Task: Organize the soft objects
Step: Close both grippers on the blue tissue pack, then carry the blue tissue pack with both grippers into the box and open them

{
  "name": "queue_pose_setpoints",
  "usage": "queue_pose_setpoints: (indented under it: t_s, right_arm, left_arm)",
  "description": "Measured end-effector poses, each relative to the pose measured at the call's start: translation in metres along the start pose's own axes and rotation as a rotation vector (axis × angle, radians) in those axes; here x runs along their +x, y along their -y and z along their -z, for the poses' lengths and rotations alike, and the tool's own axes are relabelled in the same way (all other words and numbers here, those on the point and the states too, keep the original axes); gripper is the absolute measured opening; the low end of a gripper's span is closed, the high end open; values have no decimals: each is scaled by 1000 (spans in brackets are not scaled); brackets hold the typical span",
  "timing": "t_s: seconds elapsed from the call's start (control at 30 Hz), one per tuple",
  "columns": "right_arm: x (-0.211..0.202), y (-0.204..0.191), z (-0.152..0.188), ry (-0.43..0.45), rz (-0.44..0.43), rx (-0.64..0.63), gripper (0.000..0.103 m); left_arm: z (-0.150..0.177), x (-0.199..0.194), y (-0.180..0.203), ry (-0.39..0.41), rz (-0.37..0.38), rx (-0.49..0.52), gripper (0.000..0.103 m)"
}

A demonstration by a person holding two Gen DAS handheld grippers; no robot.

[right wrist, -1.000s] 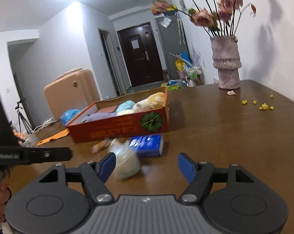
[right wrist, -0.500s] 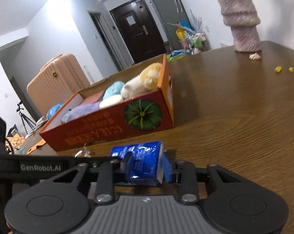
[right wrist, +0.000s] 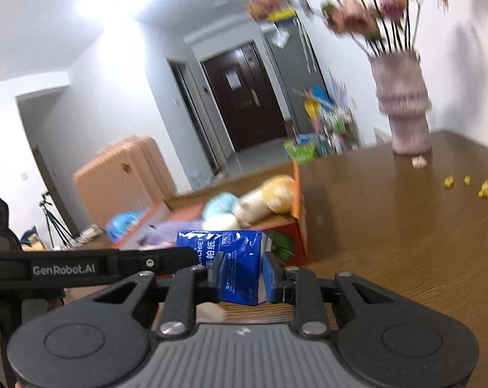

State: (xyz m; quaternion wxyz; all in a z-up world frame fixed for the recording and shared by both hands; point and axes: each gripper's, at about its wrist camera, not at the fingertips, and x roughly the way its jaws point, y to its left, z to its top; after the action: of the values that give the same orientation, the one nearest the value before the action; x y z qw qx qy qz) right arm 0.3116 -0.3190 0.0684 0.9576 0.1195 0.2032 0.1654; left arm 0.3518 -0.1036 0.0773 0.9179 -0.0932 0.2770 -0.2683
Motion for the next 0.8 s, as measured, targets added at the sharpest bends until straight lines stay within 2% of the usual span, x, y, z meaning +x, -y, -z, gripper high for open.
queue_pose_setpoints:
  t_s: [0.1,0.17,0.33,0.4,0.53,0.8]
  right_arm:
    - [-24,-20,15,-6,-30,-10,22]
    - [-35,-31,33,-44,-46,-16,22]
    - [-44,-45,87,-196,-53,16,22]
    - [-47,-53,105,-234,-52,14,22]
    - [-53,-60,121,-257,-59,7,25]
    - [-57,-61,117,-249,-27,10,25]
  left_arm:
    - [24,-34,3,-1,-16,-16,26]
    - [49,-55,-3,-23,-28,-57,26]
    - [114,-75,-33,-168,-43,-237,26]
    - [131,-82,-39,-188,-53,-274,26]
    - [141,-95,-51,-184,-39,-301,26]
    - [139,-99,-59,-157,-14,-305,30]
